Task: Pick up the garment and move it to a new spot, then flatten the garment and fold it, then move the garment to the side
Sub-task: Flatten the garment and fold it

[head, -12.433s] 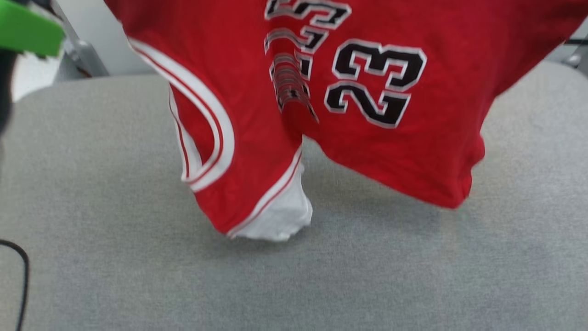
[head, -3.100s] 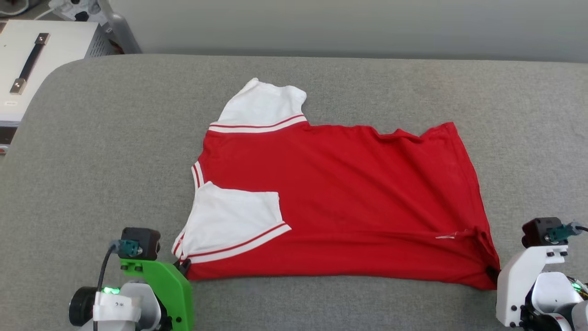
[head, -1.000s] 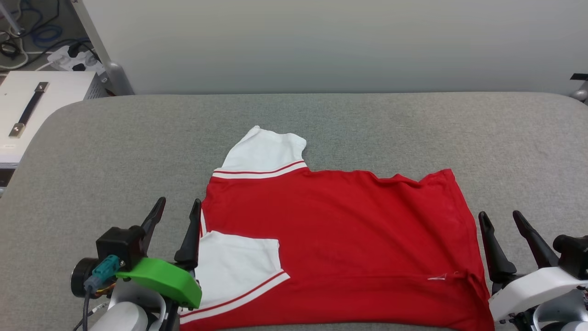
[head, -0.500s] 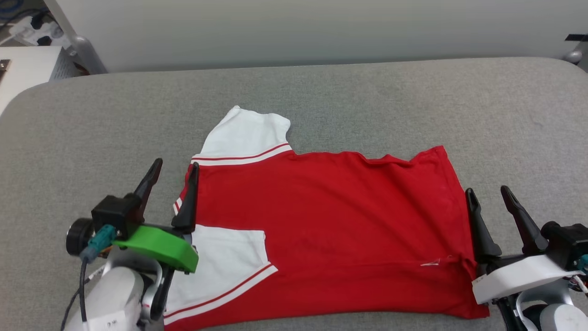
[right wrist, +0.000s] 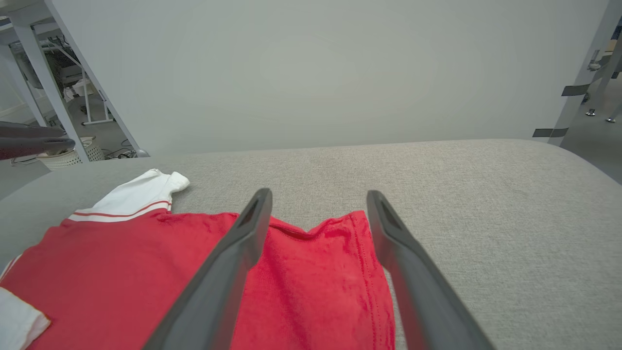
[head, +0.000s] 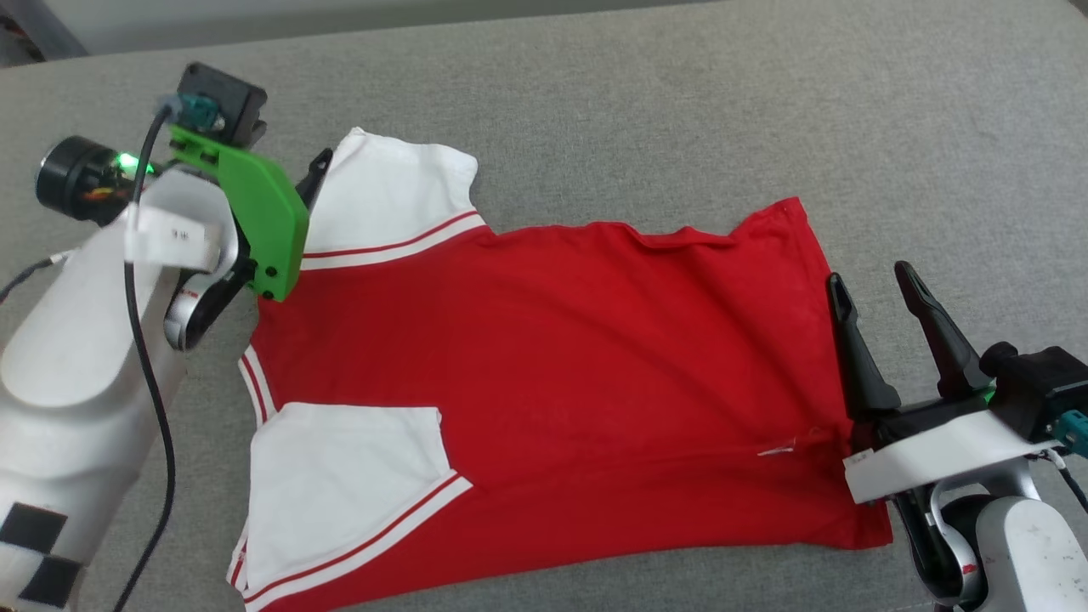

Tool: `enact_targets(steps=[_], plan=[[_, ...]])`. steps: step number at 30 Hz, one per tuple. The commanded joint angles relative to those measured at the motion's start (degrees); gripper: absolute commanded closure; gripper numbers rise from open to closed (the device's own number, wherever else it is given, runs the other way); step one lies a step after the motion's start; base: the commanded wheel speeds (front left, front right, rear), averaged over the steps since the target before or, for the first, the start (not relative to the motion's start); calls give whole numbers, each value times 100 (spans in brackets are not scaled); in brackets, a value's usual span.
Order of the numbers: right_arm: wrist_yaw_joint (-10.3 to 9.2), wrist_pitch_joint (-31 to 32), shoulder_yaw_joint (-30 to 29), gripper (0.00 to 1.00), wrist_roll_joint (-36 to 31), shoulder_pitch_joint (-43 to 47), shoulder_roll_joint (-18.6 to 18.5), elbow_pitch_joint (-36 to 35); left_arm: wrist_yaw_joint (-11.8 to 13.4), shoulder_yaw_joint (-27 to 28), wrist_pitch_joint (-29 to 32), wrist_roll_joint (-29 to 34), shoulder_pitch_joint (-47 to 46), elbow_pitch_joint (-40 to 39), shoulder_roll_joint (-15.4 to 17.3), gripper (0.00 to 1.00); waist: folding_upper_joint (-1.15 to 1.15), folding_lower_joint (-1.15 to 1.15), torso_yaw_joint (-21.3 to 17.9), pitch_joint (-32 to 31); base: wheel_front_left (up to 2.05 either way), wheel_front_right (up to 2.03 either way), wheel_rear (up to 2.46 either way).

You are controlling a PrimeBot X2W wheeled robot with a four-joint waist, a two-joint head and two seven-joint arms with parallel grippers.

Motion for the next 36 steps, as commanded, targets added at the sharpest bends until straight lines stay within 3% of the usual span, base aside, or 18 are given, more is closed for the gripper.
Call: enact_targets(steps=[1,4,11,19,29,30,31,36], plan=[[-5,-4,54,0,48,-120,23,-36,-14,-211,310,-196,-288,76,72,0,0,0,-296,388,0,0,0],[-5,-5,159,0,100,-221,56,-29,-16,-839,1219,-725,-844,193,318,0,0,0,-416,569,0,0,0],[-5,-105,367,0,175,-426,85,27,-17,-1401,1893,-1453,-1799,622,626,0,0,0,-648,925,0,0,0],[-5,-227,593,0,234,-591,142,148,-18,-1816,1910,-1771,-2158,1219,672,0,0,0,-849,1160,0,0,0],[-5,-272,606,0,212,-645,130,272,59,-1964,1406,-1646,-2404,2160,571,0,0,0,-878,1248,0,0,0],[-5,-271,608,0,207,-646,132,283,48,-1966,1468,-1712,-2389,2250,525,34,0,0,-869,1237,0,0,0],[-5,-266,621,0,205,-650,138,297,32,-1970,1563,-1819,-2369,2362,449,100,0,0,-851,1217,0,0,0],[-5,-232,606,0,202,-663,119,334,-1,-1875,1552,-2177,-2281,2431,294,100,0,0,-786,1132,0,0,0]])
